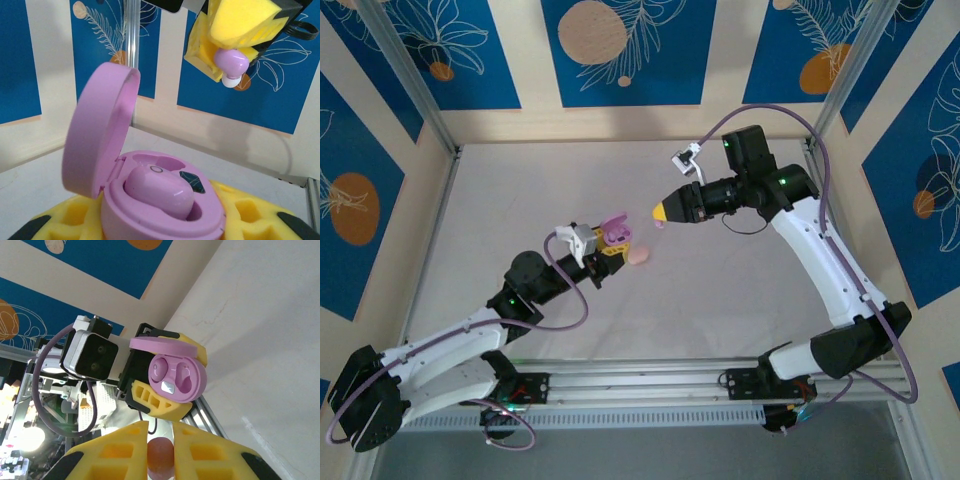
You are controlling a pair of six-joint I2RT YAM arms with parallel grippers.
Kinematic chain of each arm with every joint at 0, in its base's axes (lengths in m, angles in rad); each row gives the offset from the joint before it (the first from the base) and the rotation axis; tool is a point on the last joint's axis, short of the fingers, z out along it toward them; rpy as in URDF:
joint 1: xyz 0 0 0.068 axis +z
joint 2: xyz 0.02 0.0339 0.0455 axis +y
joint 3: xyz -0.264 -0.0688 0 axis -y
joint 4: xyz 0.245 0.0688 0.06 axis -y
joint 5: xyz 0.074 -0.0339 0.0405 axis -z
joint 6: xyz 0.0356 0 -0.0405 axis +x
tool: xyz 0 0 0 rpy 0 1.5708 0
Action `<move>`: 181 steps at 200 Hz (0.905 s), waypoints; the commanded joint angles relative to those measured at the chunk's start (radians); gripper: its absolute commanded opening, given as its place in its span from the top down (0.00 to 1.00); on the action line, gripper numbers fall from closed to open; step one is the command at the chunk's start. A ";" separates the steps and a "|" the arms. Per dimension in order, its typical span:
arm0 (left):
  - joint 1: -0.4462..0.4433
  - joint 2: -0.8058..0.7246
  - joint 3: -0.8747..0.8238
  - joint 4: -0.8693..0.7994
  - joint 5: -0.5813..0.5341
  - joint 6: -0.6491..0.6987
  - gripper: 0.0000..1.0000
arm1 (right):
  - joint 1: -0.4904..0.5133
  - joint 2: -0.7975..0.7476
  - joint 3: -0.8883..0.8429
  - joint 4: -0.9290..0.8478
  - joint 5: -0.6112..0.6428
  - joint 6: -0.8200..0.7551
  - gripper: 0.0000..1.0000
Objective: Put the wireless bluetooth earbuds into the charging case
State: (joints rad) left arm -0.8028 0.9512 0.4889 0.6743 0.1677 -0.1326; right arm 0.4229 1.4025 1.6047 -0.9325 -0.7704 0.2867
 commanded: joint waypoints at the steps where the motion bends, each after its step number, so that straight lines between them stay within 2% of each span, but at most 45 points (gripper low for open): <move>1: -0.004 0.003 0.019 0.067 0.037 -0.006 0.75 | 0.034 0.005 0.023 -0.003 -0.049 -0.019 0.83; 73: -0.004 0.017 0.028 0.079 0.077 -0.024 0.75 | 0.125 0.077 0.041 0.052 -0.048 -0.007 0.83; 181: -0.005 0.029 0.034 0.109 0.108 -0.052 0.75 | 0.142 0.121 0.031 0.074 -0.030 0.008 0.83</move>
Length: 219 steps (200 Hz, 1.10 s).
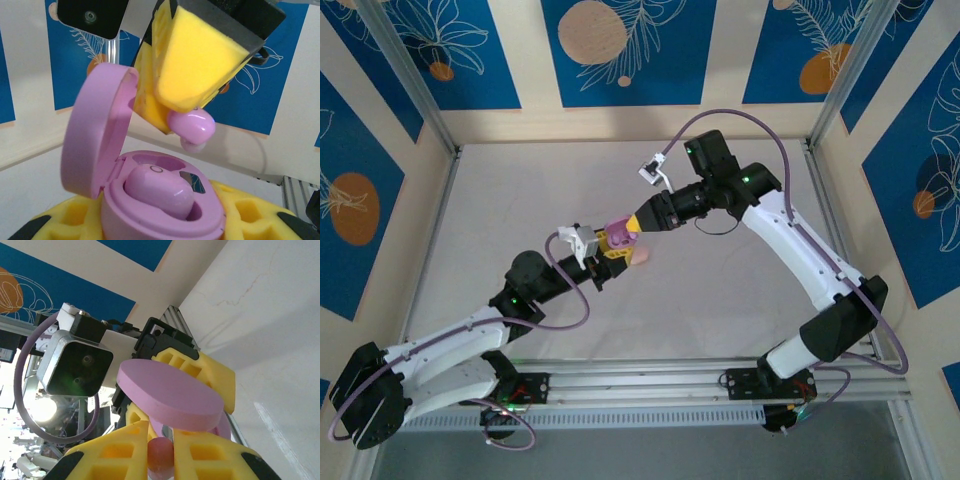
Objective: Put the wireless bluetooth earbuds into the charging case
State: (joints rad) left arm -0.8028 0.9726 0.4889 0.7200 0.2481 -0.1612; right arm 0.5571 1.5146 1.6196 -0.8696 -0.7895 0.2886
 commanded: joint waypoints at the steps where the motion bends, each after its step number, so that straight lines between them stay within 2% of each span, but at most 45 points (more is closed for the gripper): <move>1: -0.005 0.008 0.034 0.063 0.028 -0.023 0.75 | 0.007 0.009 0.015 0.012 -0.011 0.006 0.83; 78: -0.004 0.025 0.039 0.104 0.046 -0.050 0.75 | 0.006 0.012 -0.005 0.054 -0.011 0.030 0.83; 151: -0.005 0.033 0.039 0.134 0.043 -0.079 0.75 | 0.005 -0.021 -0.073 0.167 -0.008 0.058 0.83; 219: -0.004 0.041 0.037 0.156 0.055 -0.089 0.75 | -0.002 -0.053 -0.130 0.227 0.049 0.043 0.83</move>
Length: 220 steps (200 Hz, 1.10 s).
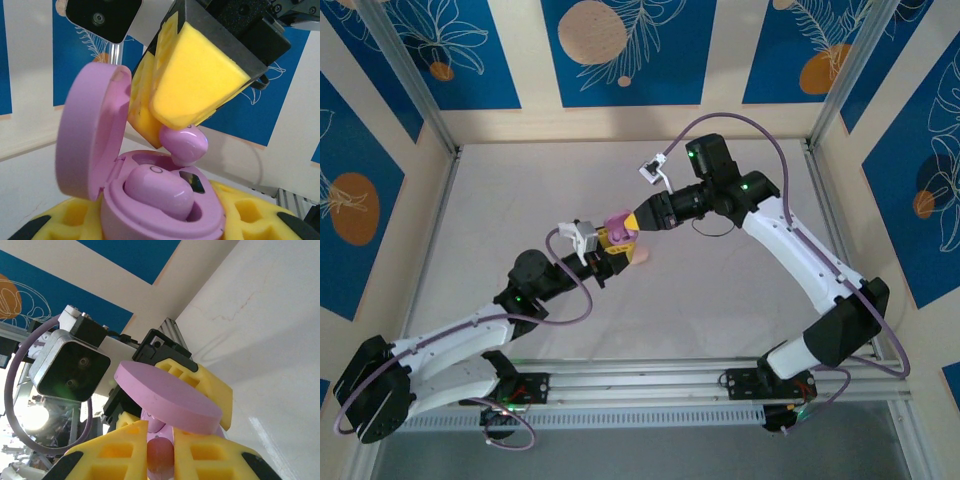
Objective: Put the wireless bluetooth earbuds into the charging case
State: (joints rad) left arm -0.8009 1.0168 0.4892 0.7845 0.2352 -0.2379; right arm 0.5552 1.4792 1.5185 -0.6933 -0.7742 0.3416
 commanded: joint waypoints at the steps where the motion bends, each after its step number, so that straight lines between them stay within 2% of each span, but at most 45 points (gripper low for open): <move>1: -0.006 -0.003 0.037 0.093 0.068 -0.013 0.75 | 0.001 -0.017 -0.030 0.053 0.034 -0.008 0.83; 81: -0.006 0.015 0.034 0.138 0.068 -0.044 0.75 | 0.008 -0.102 -0.163 0.333 0.038 0.097 0.83; 129: -0.007 0.019 0.035 0.146 0.067 -0.050 0.75 | 0.009 -0.111 -0.179 0.337 0.028 0.086 0.83; 165: -0.007 0.012 0.037 0.145 0.069 -0.051 0.75 | 0.006 -0.108 -0.160 0.206 0.106 -0.016 0.82; 220: -0.006 0.002 0.037 0.144 0.070 -0.052 0.75 | 0.005 -0.111 -0.158 0.181 0.148 -0.036 0.77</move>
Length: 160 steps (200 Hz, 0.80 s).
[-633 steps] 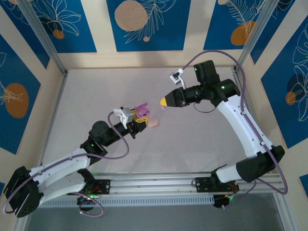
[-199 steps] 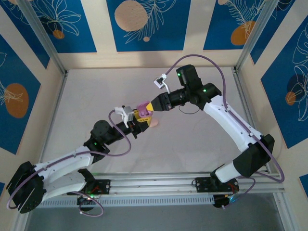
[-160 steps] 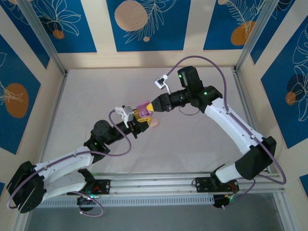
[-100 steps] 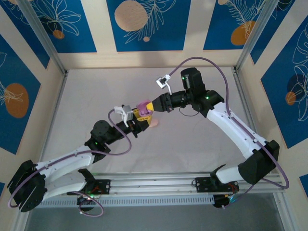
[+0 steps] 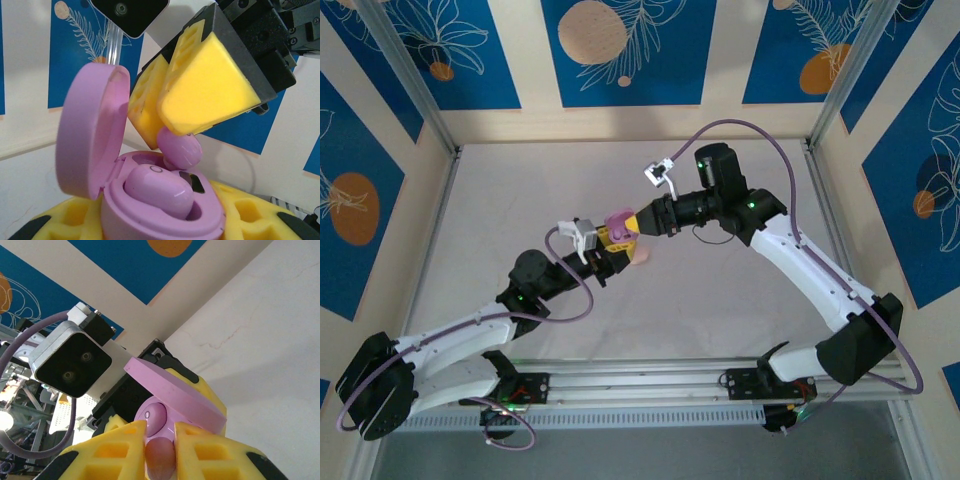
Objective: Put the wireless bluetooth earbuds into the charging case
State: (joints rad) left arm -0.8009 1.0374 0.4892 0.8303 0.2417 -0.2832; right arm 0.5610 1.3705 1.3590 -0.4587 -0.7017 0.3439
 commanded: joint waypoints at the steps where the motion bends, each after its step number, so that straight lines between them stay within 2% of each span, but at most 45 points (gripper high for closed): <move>1: -0.007 -0.019 0.037 0.098 0.064 -0.006 0.75 | 0.000 -0.003 0.002 -0.054 0.076 -0.038 0.77; 116: -0.006 -0.034 0.035 0.069 0.059 0.013 0.75 | 0.000 -0.001 0.040 -0.102 0.102 -0.043 0.70; 147: -0.007 -0.033 0.034 0.067 0.054 0.019 0.75 | 0.000 0.003 0.053 -0.117 0.087 -0.051 0.71; 160: -0.006 -0.033 0.034 0.067 0.051 0.019 0.75 | 0.000 0.006 0.057 -0.118 0.060 -0.051 0.75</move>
State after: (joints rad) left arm -0.8009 1.0355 0.4892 0.8043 0.2436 -0.2798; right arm 0.5636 1.3708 1.3876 -0.5434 -0.6506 0.3161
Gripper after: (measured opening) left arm 0.351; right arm 0.280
